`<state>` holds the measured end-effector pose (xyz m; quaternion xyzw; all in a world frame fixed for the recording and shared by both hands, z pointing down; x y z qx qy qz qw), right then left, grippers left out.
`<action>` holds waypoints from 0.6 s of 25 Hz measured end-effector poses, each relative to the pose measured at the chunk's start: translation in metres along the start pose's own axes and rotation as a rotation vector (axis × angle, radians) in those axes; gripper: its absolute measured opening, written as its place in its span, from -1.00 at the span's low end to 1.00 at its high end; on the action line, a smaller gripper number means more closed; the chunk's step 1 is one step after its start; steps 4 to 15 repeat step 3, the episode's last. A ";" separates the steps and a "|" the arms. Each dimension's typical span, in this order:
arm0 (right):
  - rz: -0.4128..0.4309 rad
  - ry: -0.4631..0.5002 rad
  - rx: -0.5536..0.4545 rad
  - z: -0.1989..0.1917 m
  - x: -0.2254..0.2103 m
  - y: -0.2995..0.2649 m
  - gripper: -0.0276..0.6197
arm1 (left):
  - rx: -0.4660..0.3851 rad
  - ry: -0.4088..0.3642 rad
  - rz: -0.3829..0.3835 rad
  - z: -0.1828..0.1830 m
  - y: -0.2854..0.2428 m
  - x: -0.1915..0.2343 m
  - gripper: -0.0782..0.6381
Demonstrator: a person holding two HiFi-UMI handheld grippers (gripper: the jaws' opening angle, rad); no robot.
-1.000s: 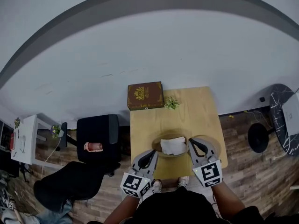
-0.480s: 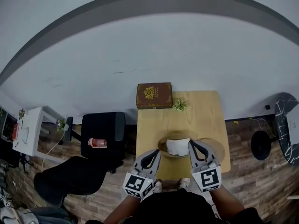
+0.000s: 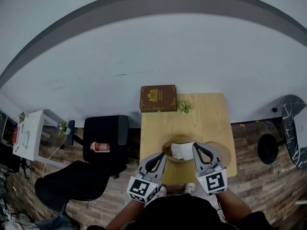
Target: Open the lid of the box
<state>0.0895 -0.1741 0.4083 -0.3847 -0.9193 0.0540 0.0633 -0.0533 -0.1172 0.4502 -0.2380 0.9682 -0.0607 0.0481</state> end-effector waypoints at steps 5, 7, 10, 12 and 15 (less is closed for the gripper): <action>-0.008 0.020 -0.001 -0.002 -0.001 0.001 -0.86 | -0.007 -0.002 0.005 0.001 0.000 0.001 -0.73; -0.008 0.020 -0.001 -0.002 -0.001 0.001 -0.86 | -0.007 -0.002 0.005 0.001 0.000 0.001 -0.73; -0.008 0.020 -0.001 -0.002 -0.001 0.001 -0.86 | -0.007 -0.002 0.005 0.001 0.000 0.001 -0.73; -0.008 0.020 -0.001 -0.002 -0.001 0.001 -0.86 | -0.007 -0.002 0.005 0.001 0.000 0.001 -0.73; -0.008 0.020 -0.001 -0.002 -0.001 0.001 -0.86 | -0.007 -0.002 0.005 0.001 0.000 0.001 -0.73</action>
Point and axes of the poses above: the fingertips, and each gripper's own axes: y backward along the fingers, x to its left, z out of its top, the point moved 4 cm from there along y, backward along the fingers, and after that the axes turned 10 degrees about -y, right-handed, at the moved point
